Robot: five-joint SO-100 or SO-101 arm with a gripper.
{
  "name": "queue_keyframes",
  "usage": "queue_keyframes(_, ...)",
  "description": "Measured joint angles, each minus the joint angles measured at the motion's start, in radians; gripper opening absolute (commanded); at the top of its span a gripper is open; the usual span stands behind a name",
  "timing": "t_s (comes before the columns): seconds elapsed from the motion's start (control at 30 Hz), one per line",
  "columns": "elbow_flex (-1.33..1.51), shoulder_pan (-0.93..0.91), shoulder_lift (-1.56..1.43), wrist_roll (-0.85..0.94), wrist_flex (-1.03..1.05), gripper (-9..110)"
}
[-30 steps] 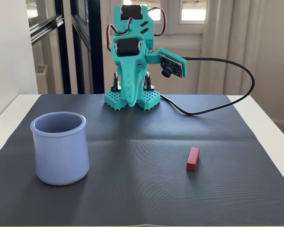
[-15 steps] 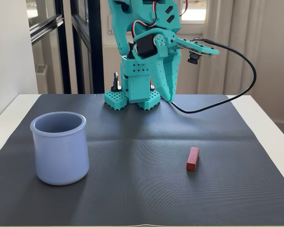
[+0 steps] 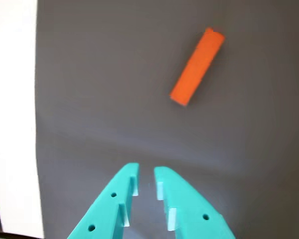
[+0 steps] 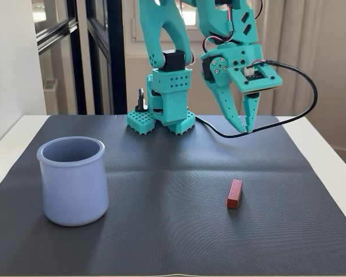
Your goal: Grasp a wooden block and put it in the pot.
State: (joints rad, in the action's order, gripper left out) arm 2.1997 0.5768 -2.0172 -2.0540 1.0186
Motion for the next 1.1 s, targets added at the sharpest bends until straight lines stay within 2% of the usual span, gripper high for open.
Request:
queue_keyframes(0.3, -0.178, 0.012, 0.288, -0.233, 0.0, 19)
queue_keyframes(0.53, -0.282, -0.002, 0.396, -0.253, -0.005, 21)
queue_keyframes(0.77, -0.302, -0.035, 0.541, -0.253, -0.14, 21)
queue_keyframes(1.1, -0.304, -0.091, 0.566, -0.253, -0.158, 20)
